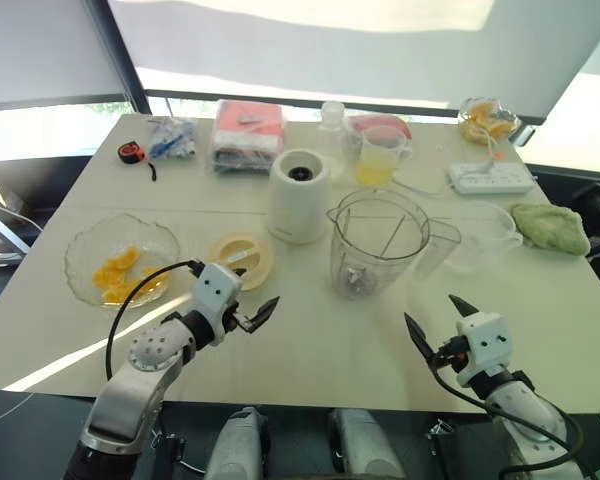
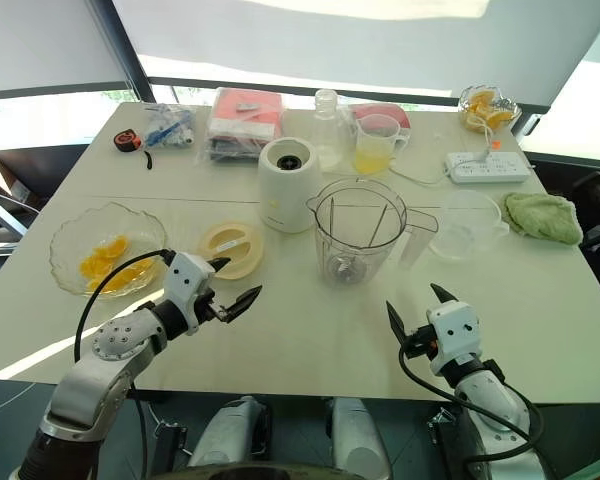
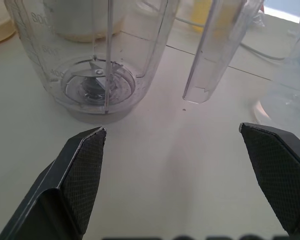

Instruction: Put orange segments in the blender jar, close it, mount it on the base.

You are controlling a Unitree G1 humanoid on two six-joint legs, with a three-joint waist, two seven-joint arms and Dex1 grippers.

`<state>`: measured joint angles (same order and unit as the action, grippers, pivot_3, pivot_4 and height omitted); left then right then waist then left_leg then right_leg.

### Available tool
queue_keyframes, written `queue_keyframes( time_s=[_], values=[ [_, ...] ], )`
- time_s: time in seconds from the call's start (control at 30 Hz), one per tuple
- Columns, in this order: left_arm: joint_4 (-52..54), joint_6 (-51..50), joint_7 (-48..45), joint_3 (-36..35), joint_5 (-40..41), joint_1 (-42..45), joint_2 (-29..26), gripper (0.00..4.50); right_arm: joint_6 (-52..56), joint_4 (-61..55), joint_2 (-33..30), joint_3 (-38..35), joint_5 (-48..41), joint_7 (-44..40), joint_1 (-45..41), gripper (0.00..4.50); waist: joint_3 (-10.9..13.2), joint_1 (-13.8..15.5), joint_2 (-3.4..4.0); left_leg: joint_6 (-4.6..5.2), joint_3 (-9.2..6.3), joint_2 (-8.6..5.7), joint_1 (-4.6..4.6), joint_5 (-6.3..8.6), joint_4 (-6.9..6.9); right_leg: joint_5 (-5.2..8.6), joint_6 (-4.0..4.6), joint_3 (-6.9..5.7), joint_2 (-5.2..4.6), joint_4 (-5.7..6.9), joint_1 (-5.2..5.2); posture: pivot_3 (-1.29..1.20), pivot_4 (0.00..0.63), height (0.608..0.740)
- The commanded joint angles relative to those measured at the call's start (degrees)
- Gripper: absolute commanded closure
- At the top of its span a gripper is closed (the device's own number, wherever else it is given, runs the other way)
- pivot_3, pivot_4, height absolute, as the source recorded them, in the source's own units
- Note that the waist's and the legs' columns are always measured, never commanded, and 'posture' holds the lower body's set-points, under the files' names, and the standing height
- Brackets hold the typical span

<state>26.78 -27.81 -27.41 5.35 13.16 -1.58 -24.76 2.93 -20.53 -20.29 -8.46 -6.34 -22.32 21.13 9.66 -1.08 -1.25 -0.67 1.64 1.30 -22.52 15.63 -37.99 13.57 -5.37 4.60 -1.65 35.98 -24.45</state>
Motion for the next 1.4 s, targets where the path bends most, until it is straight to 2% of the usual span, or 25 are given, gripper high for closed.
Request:
queue_keyframes(
  time_s=[0.03, 0.13, 0.23, 0.37, 0.5, 0.57, 0.8, 0.9, 0.97, 1.03, 1.2, 1.4],
  values=[
    [4.08, -1.88, 0.71, -2.17, 1.35, 1.08, -0.15, 0.03, 0.21, -0.92, -1.99, -1.61, -2.85, -2.76, -0.43, 0.00, 0.00, 0.01, 0.00, 0.00, 0.00, 0.00, 0.00, 0.00, 0.00, 0.00, 0.00, 0.00, 0.00, 0.00, 0.00, 0.00, 0.150, 0.740],
    [6.75, -8.16, 0.77, -5.14, 3.14, 3.73, -2.53, 0.03, 6.12, -11.54, -8.82, -3.83, -16.98, -14.52, 3.65, 0.00, 0.08, 0.21, 0.11, 0.00, 0.00, 0.00, -0.02, 0.00, 0.00, 0.00, -0.01, 0.00, 0.01, 0.02, 0.00, 0.00, 0.150, 0.740],
    [9.24, -13.86, 1.75, -4.75, 2.43, 7.09, -5.05, 0.03, 9.38, -18.58, -13.87, -3.56, -20.57, -18.42, 7.35, 0.00, 0.06, 0.21, 0.03, 0.01, -0.08, 0.04, -0.01, 0.00, 0.00, 0.01, -0.03, -0.05, 0.13, 0.05, 0.02, 0.00, 0.150, 0.740],
    [12.42, -30.06, 10.77, -9.44, 5.32, 15.18, 1.14, 0.03, 12.48, -24.02, -17.95, -1.84, -20.99, -20.51, 8.63, 0.00, 0.07, 0.23, -0.09, 0.01, -0.09, 0.03, 0.03, -0.01, -0.05, 0.14, -0.26, -0.07, 0.13, 0.04, 0.10, 0.00, 0.150, 0.740],
    [13.49, -43.35, 19.69, -14.55, 3.88, 25.86, 8.23, 0.03, 13.69, -25.29, -21.54, 2.10, -18.48, -22.89, 7.04, 0.00, 0.23, 0.26, -0.46, 0.01, -0.10, -0.03, 0.03, -0.01, -0.17, 0.14, -0.28, -0.08, 0.13, 0.04, 0.16, 0.00, 0.150, 0.740],
    [13.21, -51.29, 22.86, -17.17, 2.15, 30.58, 9.57, 0.03, 13.52, -24.36, -22.18, 3.54, -17.65, -23.46, 5.86, 0.00, 0.28, 0.15, -0.58, 0.01, -0.18, -0.28, 0.03, -0.01, -0.17, 0.13, -0.29, -0.10, 0.14, 0.05, 0.17, 0.00, 0.150, 0.740],
    [10.34, -63.52, 31.68, -23.60, -7.69, 37.07, 5.41, 0.03, 10.23, -18.49, -21.98, 6.00, -14.27, -25.99, 3.41, 0.00, 0.37, 0.14, -0.73, 0.01, -0.28, -0.33, 0.02, -0.01, -0.04, 0.03, -0.13, -0.12, 0.17, 0.08, 0.13, 0.00, 0.150, 0.740],
    [7.05, -64.68, 30.12, -22.38, -7.89, 35.05, 0.95, 0.03, 8.90, -15.87, -21.77, 6.01, -13.88, -27.16, 1.98, 0.00, 0.38, 0.12, -0.74, 0.01, -0.25, -0.35, 0.03, -0.01, -0.06, 0.03, -0.13, -0.10, 0.11, 0.07, 0.15, 0.00, 0.150, 0.740],
    [3.95, -64.69, 28.92, -23.93, -7.64, 34.33, -0.22, 0.03, 7.88, -14.51, -21.66, 6.03, -13.34, -27.64, 1.49, 0.00, 0.38, 0.15, -0.74, 0.00, -0.25, -0.35, 0.04, -0.01, -0.07, 0.02, -0.12, -0.10, 0.07, 0.07, 0.17, 0.00, 0.150, 0.740],
    [-1.18, -64.69, 25.91, -24.52, -6.27, 34.66, -4.25, 0.03, 6.91, -13.43, -21.52, 6.04, -12.77, -27.93, 1.26, 0.00, 0.39, 0.28, -0.77, 0.00, -0.24, -0.35, 0.04, -0.01, -0.08, 0.02, -0.12, -0.10, 0.04, 0.08, 0.17, 0.00, 0.150, 0.740],
    [-11.97, -64.26, 19.79, -21.35, -3.76, 37.34, -15.05, 0.03, 5.20, -12.88, -20.93, 5.94, -11.71, -27.64, 2.62, 0.00, 0.47, 0.24, -0.91, 0.00, -0.27, -0.31, 0.04, -0.01, -0.05, 0.03, -0.09, -0.18, 0.07, 0.14, 0.11, 0.00, 0.150, 0.740],
    [-23.80, -57.00, 13.31, -13.90, -2.45, 39.71, -20.93, 0.03, 4.80, -14.26, -19.59, 6.92, -9.91, -25.30, 4.56, 0.00, 0.47, 0.29, -0.91, -0.01, -0.20, -0.32, 0.03, -0.01, -0.06, 0.02, -0.11, -0.15, -0.11, 0.11, 0.13, 0.00, 0.150, 0.740]
  ],
)
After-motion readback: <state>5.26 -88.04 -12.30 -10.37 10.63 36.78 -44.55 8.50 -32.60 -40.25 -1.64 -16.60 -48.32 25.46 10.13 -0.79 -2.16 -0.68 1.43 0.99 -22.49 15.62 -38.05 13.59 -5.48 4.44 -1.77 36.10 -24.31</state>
